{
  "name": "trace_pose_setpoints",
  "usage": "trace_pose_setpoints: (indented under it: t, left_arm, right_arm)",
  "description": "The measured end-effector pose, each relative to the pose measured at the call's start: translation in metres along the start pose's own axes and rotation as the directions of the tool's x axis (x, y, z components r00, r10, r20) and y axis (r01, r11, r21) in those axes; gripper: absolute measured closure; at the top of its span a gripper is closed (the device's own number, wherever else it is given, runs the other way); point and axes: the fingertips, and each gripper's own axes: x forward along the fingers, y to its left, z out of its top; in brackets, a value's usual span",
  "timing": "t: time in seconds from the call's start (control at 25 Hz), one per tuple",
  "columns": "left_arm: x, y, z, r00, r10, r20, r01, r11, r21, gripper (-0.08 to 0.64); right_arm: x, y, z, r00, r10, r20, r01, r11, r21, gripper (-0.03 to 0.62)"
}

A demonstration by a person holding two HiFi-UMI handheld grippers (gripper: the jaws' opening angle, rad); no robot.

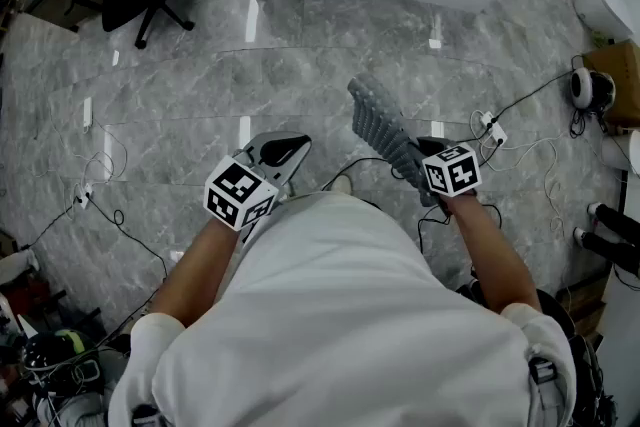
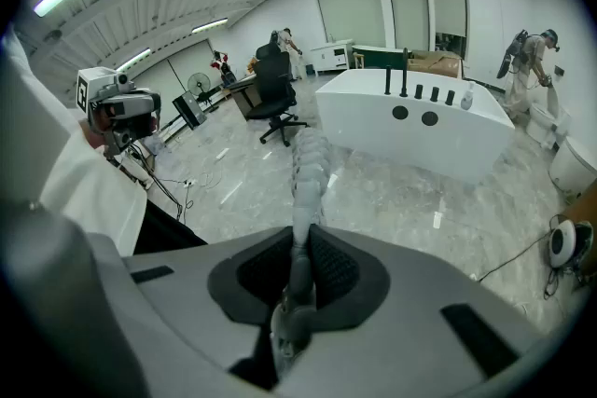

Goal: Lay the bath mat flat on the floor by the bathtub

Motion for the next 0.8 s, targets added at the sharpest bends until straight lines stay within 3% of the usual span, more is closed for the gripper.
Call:
trace_pose_setpoints:
  t: [0.24, 0.44, 0.8]
  left_arm:
    - [0.006, -0.007, -0.002, 1.0, 0.006, 0.0, -0.006, 1.0, -0.01, 0.541]
    - [0.011, -0.006, -0.004, 1.0, 0.007, 0.005, -0.007, 0.999, -0.035, 0.541]
    - [0.036, 0.077, 0.028, 0.997, -0.061, 0.05, 0.064, 0.997, -0.045, 0.541]
  right_arm:
    - [0.003, -0.002, -0.006, 1.0, 0.025, 0.01, -0.026, 0.999, 0.036, 0.543]
    - [0.015, -0.003, 0.014, 0.997, 0.063, 0.053, -0.067, 0.994, 0.081, 0.545]
    - [0.072, -0.014, 0.131, 0.99, 0.072, 0.117, -0.088, 0.987, 0.134, 0.548]
